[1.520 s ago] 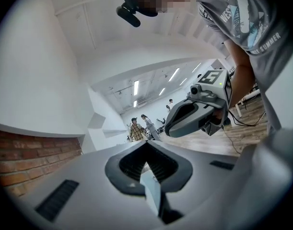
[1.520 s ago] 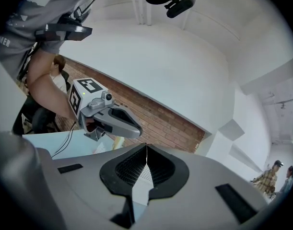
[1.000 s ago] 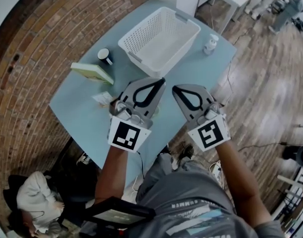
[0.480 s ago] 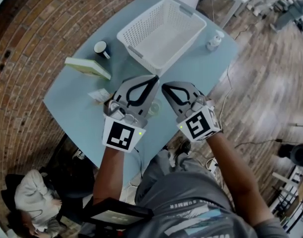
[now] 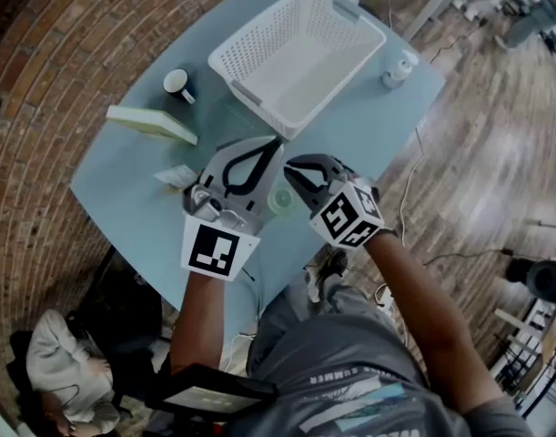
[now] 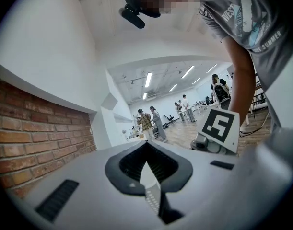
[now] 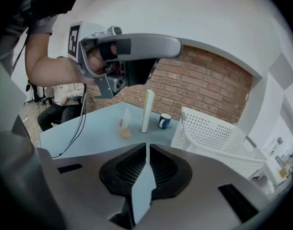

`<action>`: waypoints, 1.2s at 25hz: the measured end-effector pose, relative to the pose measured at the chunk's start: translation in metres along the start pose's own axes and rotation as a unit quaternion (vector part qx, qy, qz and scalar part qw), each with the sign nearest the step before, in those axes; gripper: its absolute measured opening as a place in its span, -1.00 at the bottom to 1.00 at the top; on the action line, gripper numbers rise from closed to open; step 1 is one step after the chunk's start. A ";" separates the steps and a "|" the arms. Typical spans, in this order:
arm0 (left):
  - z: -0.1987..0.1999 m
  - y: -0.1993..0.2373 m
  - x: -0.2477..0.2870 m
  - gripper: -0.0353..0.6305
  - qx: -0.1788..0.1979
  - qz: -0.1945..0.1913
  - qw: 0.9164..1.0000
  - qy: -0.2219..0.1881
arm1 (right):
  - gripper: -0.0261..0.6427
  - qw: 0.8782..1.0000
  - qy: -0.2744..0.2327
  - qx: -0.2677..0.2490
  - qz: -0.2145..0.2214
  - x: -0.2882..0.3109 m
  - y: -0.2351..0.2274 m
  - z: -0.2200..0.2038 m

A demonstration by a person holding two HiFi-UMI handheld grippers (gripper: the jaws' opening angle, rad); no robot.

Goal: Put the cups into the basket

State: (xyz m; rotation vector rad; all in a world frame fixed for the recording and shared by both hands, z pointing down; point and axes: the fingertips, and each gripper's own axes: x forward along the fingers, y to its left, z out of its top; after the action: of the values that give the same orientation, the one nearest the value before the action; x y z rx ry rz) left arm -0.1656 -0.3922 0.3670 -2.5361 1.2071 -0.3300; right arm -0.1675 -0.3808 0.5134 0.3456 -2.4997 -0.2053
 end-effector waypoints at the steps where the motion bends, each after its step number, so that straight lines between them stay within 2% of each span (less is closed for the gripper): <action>1: -0.002 0.000 0.001 -0.89 -0.003 0.000 1.000 0.000 | -0.88 1.000 0.010 0.004 0.010 0.005 0.003 -0.007; 4: -0.010 0.001 0.005 -0.89 -0.009 -0.003 1.000 0.002 | -0.85 0.998 0.036 0.020 0.042 0.020 0.014 -0.030; 8: -0.017 0.001 0.010 -0.89 -0.016 -0.005 1.000 0.003 | -0.69 0.994 0.070 0.031 0.078 0.035 0.026 -0.053; 16: -0.024 0.004 0.015 -0.89 -0.028 -0.008 1.000 0.001 | -0.65 0.983 0.122 0.031 0.136 0.051 0.051 -0.082; 24: -0.023 0.006 0.014 -0.89 -0.035 -0.006 0.999 -0.006 | -0.66 0.975 0.179 0.004 0.135 0.064 0.059 -0.101; 26: -0.021 0.007 0.013 -0.89 -0.035 -0.007 0.999 -0.008 | -0.81 0.973 0.187 0.003 0.135 0.065 0.061 -0.101; 30: -0.016 0.007 0.009 -0.89 -0.034 -0.009 0.999 -0.016 | -0.83 0.972 0.192 0.001 0.139 0.061 0.066 -0.096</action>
State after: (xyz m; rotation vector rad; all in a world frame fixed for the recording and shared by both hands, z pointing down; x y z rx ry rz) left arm -0.1709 -0.4065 0.3799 -2.6005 1.2042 -0.2561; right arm -0.1722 -0.3424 0.6385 0.0262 -2.1341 -0.0176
